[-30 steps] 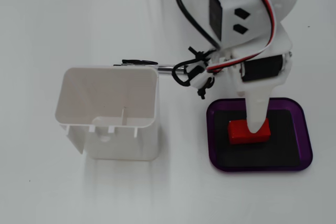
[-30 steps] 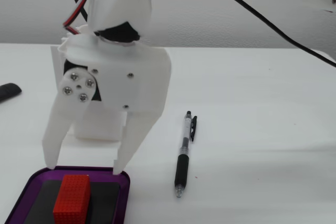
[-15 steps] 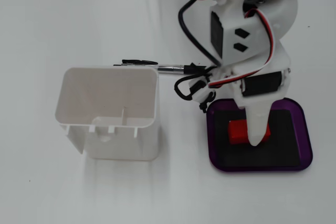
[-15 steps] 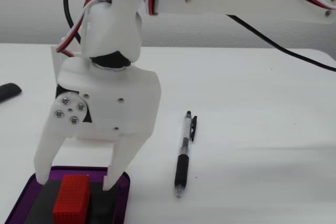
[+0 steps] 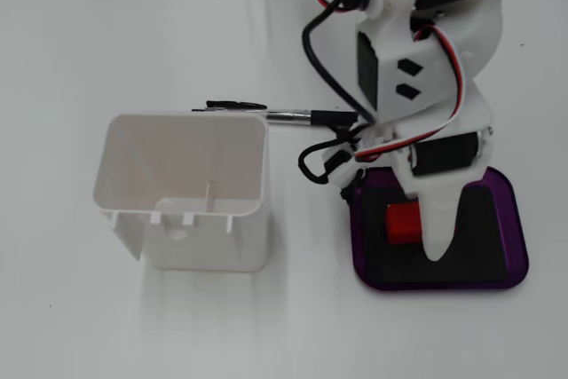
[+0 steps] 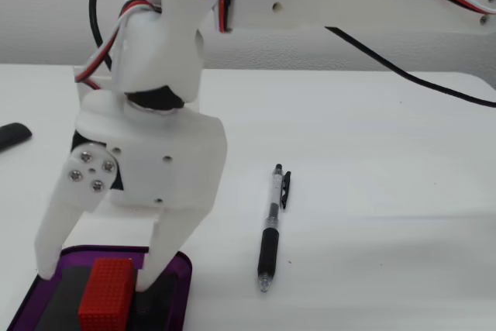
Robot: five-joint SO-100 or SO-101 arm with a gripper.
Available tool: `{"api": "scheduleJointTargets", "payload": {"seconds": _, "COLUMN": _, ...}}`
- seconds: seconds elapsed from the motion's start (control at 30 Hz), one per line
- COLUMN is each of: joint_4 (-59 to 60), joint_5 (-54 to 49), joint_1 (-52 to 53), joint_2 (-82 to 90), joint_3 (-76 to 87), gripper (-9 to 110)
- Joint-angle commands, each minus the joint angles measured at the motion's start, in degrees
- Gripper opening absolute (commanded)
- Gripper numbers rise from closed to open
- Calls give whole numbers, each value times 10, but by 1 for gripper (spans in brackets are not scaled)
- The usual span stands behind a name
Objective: Remove the cube from the box.
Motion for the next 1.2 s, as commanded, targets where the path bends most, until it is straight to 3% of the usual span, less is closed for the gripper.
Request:
{"api": "scheduleJointTargets", "payload": {"seconds": 0.0, "joint_4": -11, "joint_5": 2, "joint_1": -4, "joint_2": 12, "joint_3": 3, "gripper": 22}}
{"api": "scheduleJointTargets", "payload": {"seconds": 0.53, "joint_4": -18, "joint_5": 0, "joint_1": -4, "joint_2": -62, "joint_3": -7, "gripper": 22}}
{"api": "scheduleJointTargets", "payload": {"seconds": 0.67, "joint_4": -19, "joint_5": 0, "joint_1": -4, "joint_2": -62, "joint_3": -7, "gripper": 15}}
{"api": "scheduleJointTargets", "payload": {"seconds": 0.83, "joint_4": -18, "joint_5": 0, "joint_1": -5, "joint_2": -62, "joint_3": -7, "gripper": -1}}
{"api": "scheduleJointTargets", "payload": {"seconds": 1.0, "joint_4": -12, "joint_5": 0, "joint_1": -8, "joint_2": -57, "joint_3": -30, "gripper": -1}}
{"api": "scheduleJointTargets", "payload": {"seconds": 1.17, "joint_4": 71, "joint_5": 0, "joint_1": -7, "joint_2": -20, "joint_3": -146, "gripper": -1}}
